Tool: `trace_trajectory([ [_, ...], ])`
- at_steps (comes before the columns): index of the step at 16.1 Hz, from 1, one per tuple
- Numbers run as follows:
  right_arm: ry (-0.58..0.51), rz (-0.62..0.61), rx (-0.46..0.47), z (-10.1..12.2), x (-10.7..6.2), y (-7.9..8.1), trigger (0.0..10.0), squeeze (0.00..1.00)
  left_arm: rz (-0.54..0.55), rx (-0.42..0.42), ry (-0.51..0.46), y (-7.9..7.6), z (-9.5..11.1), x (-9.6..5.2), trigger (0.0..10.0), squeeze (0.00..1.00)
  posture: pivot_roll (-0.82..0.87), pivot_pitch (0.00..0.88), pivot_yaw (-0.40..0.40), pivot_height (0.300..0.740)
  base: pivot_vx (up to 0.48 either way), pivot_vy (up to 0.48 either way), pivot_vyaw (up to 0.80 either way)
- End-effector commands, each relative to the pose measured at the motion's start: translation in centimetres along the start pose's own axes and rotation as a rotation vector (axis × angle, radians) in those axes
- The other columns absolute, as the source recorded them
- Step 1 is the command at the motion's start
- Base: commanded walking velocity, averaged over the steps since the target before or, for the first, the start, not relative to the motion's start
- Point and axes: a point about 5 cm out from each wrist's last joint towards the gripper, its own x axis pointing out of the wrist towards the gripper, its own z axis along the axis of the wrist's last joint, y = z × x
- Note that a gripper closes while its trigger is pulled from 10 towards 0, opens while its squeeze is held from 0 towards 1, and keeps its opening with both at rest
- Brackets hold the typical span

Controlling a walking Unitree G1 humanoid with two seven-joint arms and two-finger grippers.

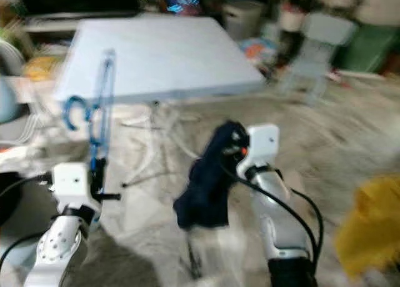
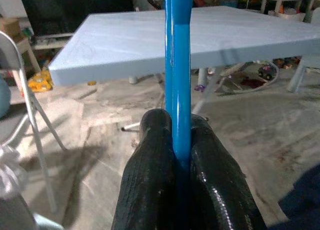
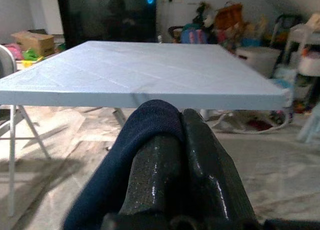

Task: Hang hanger

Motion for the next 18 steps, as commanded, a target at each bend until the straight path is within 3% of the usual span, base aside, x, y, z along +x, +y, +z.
trace_trajectory([
  [1,-0.032,0.028,0.023,0.7,0.5,0.7,10.0,0.00,-0.015,0.005,0.006,0.3,0.2,0.1,10.0,0.00,0.16,0.049,-0.067,0.740,0.398,0.000,0.00],
  [6,-0.032,0.067,0.022,0.7,1.5,1.4,10.0,0.00,-0.104,0.027,0.042,-0.7,-0.1,-0.2,10.0,0.00,0.18,0.036,-0.038,0.740,0.376,0.000,0.00],
  [8,-0.054,0.014,0.031,0.9,1.8,0.6,10.0,0.00,-0.017,-0.016,0.071,-0.1,-0.5,-0.3,10.0,0.00,0.19,0.028,-0.007,0.740,0.390,0.000,0.00],
  [12,-0.020,-0.025,0.046,0.0,1.7,0.1,10.0,0.00,0.075,-0.091,0.119,0.0,-1.7,0.0,10.0,0.00,0.18,0.032,-0.012,0.740,0.326,0.345,0.00],
  [16,0.000,-0.028,0.030,-0.4,1.6,-0.2,10.0,0.00,0.047,-0.113,0.151,-0.6,-2.2,-0.3,10.0,0.00,0.16,0.036,-0.032,0.740,0.255,0.408,0.00],
  [18,0.001,-0.046,0.028,-0.4,1.7,-0.7,10.0,0.00,-0.010,-0.083,0.181,-0.4,-2.6,-0.7,10.0,0.00,0.16,0.033,-0.033,0.740,0.249,0.411,0.00],
])
